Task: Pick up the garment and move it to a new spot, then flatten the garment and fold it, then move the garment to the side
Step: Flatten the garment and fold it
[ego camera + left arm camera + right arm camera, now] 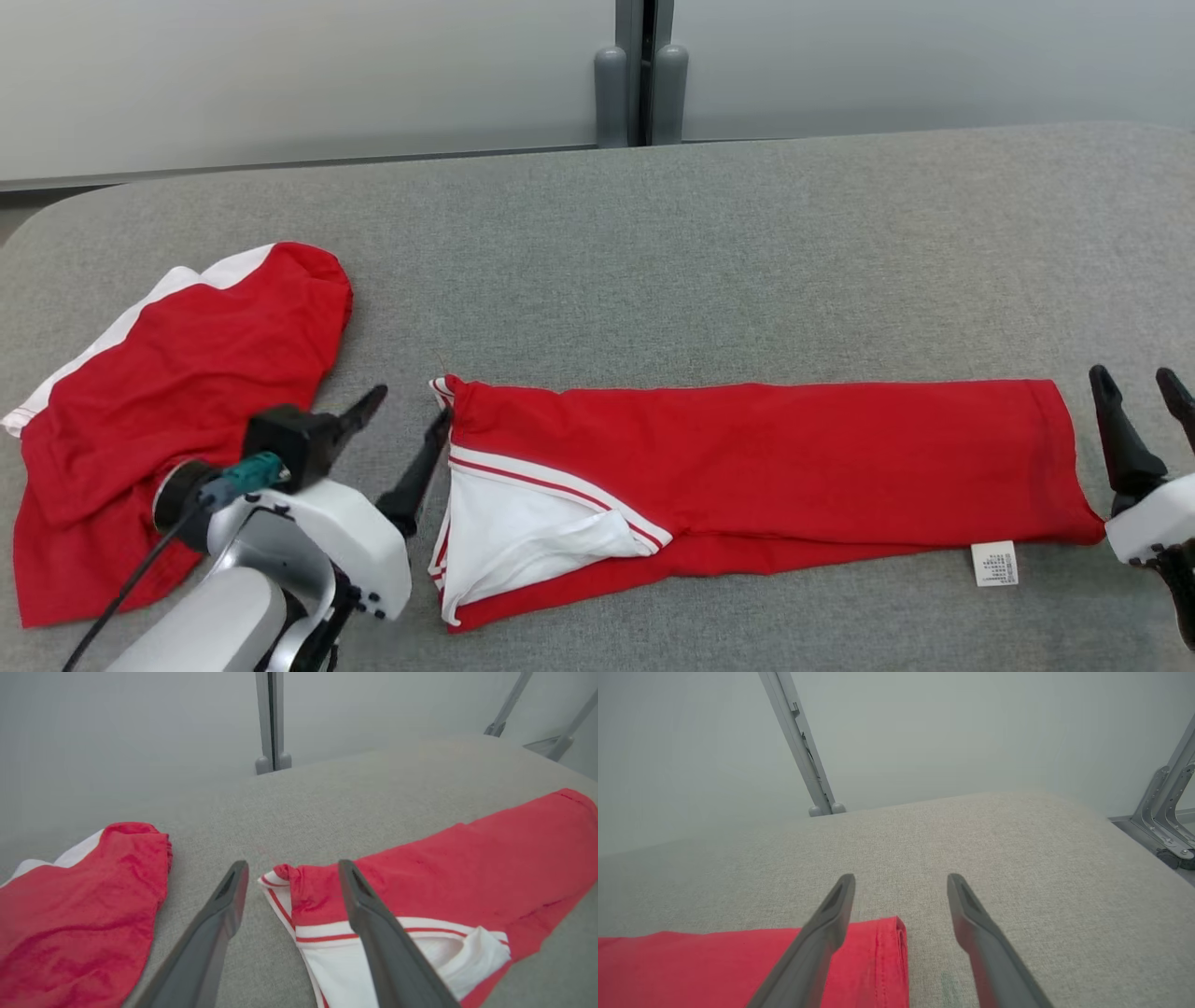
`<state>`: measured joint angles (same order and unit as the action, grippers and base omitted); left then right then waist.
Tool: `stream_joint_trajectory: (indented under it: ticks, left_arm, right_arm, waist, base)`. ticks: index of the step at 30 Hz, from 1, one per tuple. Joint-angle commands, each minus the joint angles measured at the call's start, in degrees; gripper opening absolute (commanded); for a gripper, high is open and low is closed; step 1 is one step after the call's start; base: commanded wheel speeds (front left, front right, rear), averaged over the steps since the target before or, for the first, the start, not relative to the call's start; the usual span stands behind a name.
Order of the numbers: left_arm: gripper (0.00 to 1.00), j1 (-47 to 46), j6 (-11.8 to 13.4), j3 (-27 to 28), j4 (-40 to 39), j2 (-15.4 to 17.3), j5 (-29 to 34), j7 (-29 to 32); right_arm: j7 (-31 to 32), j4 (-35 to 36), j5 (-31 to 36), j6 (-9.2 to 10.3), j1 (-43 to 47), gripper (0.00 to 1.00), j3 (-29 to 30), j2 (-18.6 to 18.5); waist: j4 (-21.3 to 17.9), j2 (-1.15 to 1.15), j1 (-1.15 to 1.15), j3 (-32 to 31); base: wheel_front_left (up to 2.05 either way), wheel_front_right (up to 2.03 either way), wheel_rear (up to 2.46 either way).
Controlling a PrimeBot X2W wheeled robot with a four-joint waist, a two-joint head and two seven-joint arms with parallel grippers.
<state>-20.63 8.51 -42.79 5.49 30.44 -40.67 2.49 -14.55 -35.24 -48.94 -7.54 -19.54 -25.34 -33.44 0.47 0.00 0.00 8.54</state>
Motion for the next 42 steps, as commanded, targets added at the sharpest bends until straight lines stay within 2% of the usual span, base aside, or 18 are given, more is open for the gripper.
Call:
stream_joint_trajectory:
  ticks: [1, 7, 11, 14, 16, 21, 26, 32, 38, 42]
  left_arm:
    - [1.00, -0.8, 0.7, 1.1, 0.3, -0.5, -0.7, -1.6]
    - [1.00, 0.1, 2.4, 8.9, 2.3, -6.3, -3.6, -15.4]
    - [1.00, 2.2, 2.2, 15.1, 2.5, -11.1, -1.7, -17.6]
    - [1.00, 5.4, 1.8, 23.4, 0.4, -17.0, 3.4, -17.6]
    - [1.00, 8.3, 0.2, 27.1, 0.6, -20.7, 7.6, -17.6]
    - [1.00, 13.0, -3.5, 32.9, 2.3, -25.7, 18.0, -17.6]
    - [1.00, 14.6, -6.5, 36.4, 3.1, -27.2, 22.6, -17.6]
    - [1.00, 14.1, -8.6, 36.6, 4.4, -27.4, 22.1, -17.6]
    - [1.00, 12.7, -9.1, 35.3, 5.3, -27.4, 21.9, -17.6]
    - [1.00, 12.0, -9.3, 34.5, 6.1, -27.4, 21.9, -17.6]
  right_arm:
    - [-0.4, 0.7, 1.0, 0.10, -0.6, 1.00, 0.6, 0.4]
    - [-0.7, 10.0, 10.3, 0.10, 1.5, 1.00, 8.4, 4.7]
    - [-0.7, 17.2, 18.4, 0.10, 4.8, 1.00, 14.6, 8.9]
    - [-0.7, 21.6, 23.1, 0.08, 8.3, 1.00, 18.7, 12.8]
    - [-0.7, 23.7, 24.5, 0.08, 10.2, 1.00, 20.8, 15.5]
    - [-0.7, 25.9, 27.4, 0.08, 13.9, 1.00, 22.1, 19.4]
    - [-0.7, 26.2, 29.3, 0.08, 15.0, 1.00, 21.3, 20.5]
    - [-0.7, 23.0, 28.6, 0.07, 14.0, 1.00, 23.1, 21.7]
    - [-0.7, 13.5, 25.0, 0.08, 12.1, 1.00, 28.7, 24.4]
    - [-0.7, 6.6, 25.5, 0.06, 9.8, 1.00, 32.1, 25.0]
  waist:
    - [0.1, 0.00, 0.00, -0.4]
    - [0.2, 0.00, 0.00, -1.9]
    - [0.4, 0.00, 0.00, -2.6]
    - [0.9, 0.00, 0.00, -2.9]
    - [1.0, 0.00, 0.00, -3.2]
    - [1.2, 0.00, 0.00, -3.6]
    - [1.2, 0.00, 0.00, -3.0]
    - [1.5, 0.00, 0.00, -1.7]
    - [2.5, 0.00, 0.00, 0.0]
    - [3.1, 0.00, 0.00, 1.2]
  base:
    - [0.00, 0.00, 0.00]
    - [0.00, 0.00, 0.00]
    - [0.00, 0.00, 0.00]
    - [0.00, 0.00, 0.00]
    - [0.00, 0.00, 0.00]
    - [0.00, 0.00, 0.00]
    - [0.00, 0.00, 0.00]
    - [0.00, 0.00, 0.00]
    - [0.00, 0.00, 0.00]
    - [0.00, 0.00, 0.00]
